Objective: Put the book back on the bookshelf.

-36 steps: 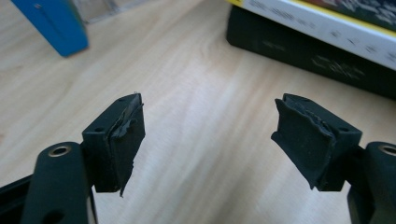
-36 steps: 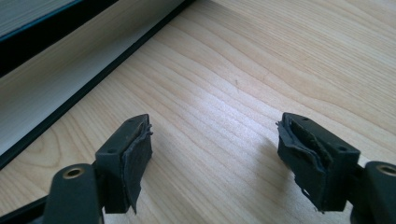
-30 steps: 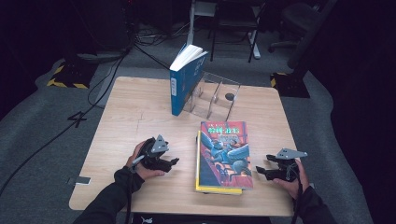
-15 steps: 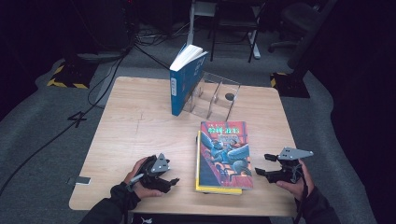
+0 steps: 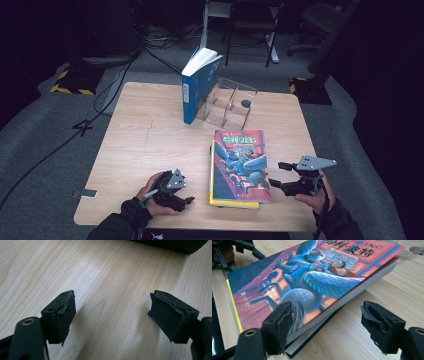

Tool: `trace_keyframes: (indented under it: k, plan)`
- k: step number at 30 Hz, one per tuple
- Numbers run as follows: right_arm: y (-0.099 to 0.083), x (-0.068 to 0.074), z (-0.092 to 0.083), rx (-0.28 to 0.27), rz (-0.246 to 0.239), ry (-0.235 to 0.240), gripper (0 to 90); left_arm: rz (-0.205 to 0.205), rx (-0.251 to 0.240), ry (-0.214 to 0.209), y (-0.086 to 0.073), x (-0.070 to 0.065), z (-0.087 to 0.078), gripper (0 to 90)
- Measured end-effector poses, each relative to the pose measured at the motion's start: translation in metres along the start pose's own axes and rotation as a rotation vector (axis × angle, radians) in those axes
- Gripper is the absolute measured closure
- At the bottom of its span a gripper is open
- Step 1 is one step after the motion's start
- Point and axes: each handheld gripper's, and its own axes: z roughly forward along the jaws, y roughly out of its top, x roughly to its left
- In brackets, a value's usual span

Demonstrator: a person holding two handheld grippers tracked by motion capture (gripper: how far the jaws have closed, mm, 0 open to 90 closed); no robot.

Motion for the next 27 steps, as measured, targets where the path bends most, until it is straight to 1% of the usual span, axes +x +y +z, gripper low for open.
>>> trace_keyframes:
  k: [1, 2, 5, 10, 12, 13, 15, 16, 17, 19, 20, 21, 23, 25, 27]
  plan:
    - [0.000, 0.000, 0.000, 0.000, 0.000, 0.000, 25.5, 0.000, 0.000, 0.000, 0.000, 0.000, 0.000, 20.5]
    - [0.002, 0.002, 0.002, 0.005, -0.002, 0.010, 25.5, -0.008, -0.005, -0.012, 0.000, 0.001, 0.001, 19.8]
    - [0.004, 0.003, 0.004, 0.003, -0.002, 0.017, 25.5, -0.004, -0.010, -0.015, 0.000, 0.001, 0.002, 18.7]
    - [0.007, 0.006, 0.011, 0.028, -0.003, 0.045, 25.2, 0.001, -0.011, -0.022, 0.001, 0.001, 0.004, 17.7]
    - [0.008, 0.007, 0.016, 0.046, -0.006, 0.059, 25.2, 0.004, -0.011, -0.023, 0.001, 0.002, 0.004, 17.6]
    - [0.009, 0.008, 0.020, 0.065, -0.010, 0.061, 25.2, 0.005, -0.009, -0.023, 0.002, 0.002, 0.004, 17.6]
    - [0.009, 0.008, 0.024, 0.087, -0.011, 0.058, 24.9, 0.004, -0.010, -0.024, 0.002, 0.002, 0.004, 17.5]
    - [0.009, 0.007, 0.026, 0.094, -0.005, 0.064, 24.9, 0.005, -0.008, -0.024, 0.002, 0.002, 0.005, 17.4]
    - [0.008, 0.005, 0.030, 0.111, 0.007, 0.061, 20.6, 0.005, -0.009, -0.026, 0.002, 0.002, 0.005, 17.2]
    - [0.008, 0.004, 0.031, 0.111, 0.015, 0.064, 19.7, 0.006, -0.008, -0.026, 0.002, 0.002, 0.005, 17.0]
    - [0.007, 0.000, 0.033, 0.118, 0.038, 0.075, 15.8, 0.007, -0.008, -0.026, 0.002, 0.002, 0.005, 16.9]
    - [0.007, -0.002, 0.034, 0.122, 0.048, 0.078, 14.9, 0.007, -0.008, -0.026, 0.002, 0.002, 0.005, 16.9]
    - [0.007, -0.007, 0.037, 0.134, 0.075, 0.113, 13.7, 0.011, -0.008, -0.030, 0.003, 0.002, 0.006, 16.9]
    - [0.007, -0.008, 0.038, 0.137, 0.076, 0.118, 12.2, 0.010, -0.009, -0.030, 0.003, 0.002, 0.006, 16.8]
    - [0.008, -0.010, 0.040, 0.142, 0.070, 0.136, 12.7, 0.013, -0.006, -0.032, 0.004, 0.002, 0.007, 16.6]
